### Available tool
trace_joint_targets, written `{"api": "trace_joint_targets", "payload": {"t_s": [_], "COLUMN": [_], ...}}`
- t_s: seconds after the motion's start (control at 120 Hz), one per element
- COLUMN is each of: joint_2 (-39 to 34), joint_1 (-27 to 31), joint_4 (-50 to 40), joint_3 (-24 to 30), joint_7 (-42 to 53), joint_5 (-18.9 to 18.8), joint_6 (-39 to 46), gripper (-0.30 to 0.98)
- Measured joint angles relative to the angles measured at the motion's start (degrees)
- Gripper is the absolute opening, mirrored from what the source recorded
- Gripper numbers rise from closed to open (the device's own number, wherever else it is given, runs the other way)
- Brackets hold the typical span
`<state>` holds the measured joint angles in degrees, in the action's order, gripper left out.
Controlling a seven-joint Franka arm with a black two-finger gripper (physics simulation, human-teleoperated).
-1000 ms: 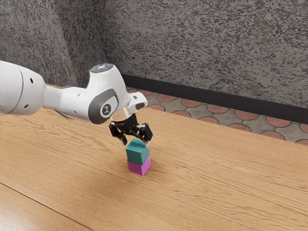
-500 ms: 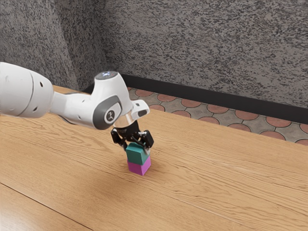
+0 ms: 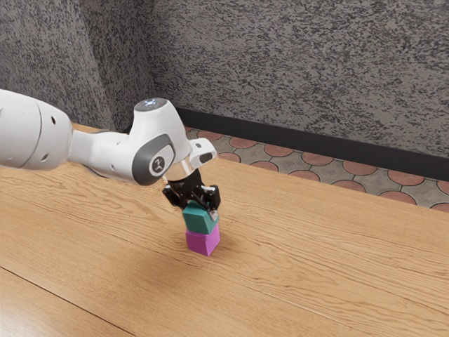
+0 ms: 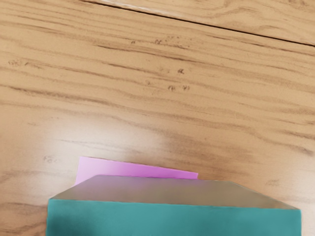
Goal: Pick up the blue block with one arm, and put the blue block on the table with one arm
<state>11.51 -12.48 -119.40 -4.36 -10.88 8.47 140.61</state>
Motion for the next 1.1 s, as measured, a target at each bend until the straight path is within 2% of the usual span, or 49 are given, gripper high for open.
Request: {"api": "trace_joint_targets", "payload": {"t_s": [0.133, 0.292, 0.467, 0.65, 0.833, 0.917, 1.033, 1.1], "joint_2": [-1.1, 3.7, 10.6, 13.7, 12.5, 8.4, -10.9, -17.3], "joint_1": [7.4, 13.5, 14.5, 15.6, 15.8, 15.7, 13.8, 12.1], "joint_4": [0.1, 3.4, 8.8, 11.0, 10.8, 9.0, 6.7, 12.6], "joint_3": [-0.4, -0.4, -0.3, -0.3, -0.3, -0.4, -0.3, 0.1], "joint_7": [-1.1, -1.8, -2.1, -2.3, -1.7, -1.4, -1.1, -1.1], "joint_5": [-2.4, -4.1, -4.4, -4.3, -3.1, -2.9, -2.8, -3.0], "joint_6": [-0.8, -1.6, -1.9, -2.0, -2.1, -2.2, -8.6, -16.6], "gripper": [0.3, 0.31, 0.32, 0.33, 0.51, 0.57, 0.62, 0.64]}}
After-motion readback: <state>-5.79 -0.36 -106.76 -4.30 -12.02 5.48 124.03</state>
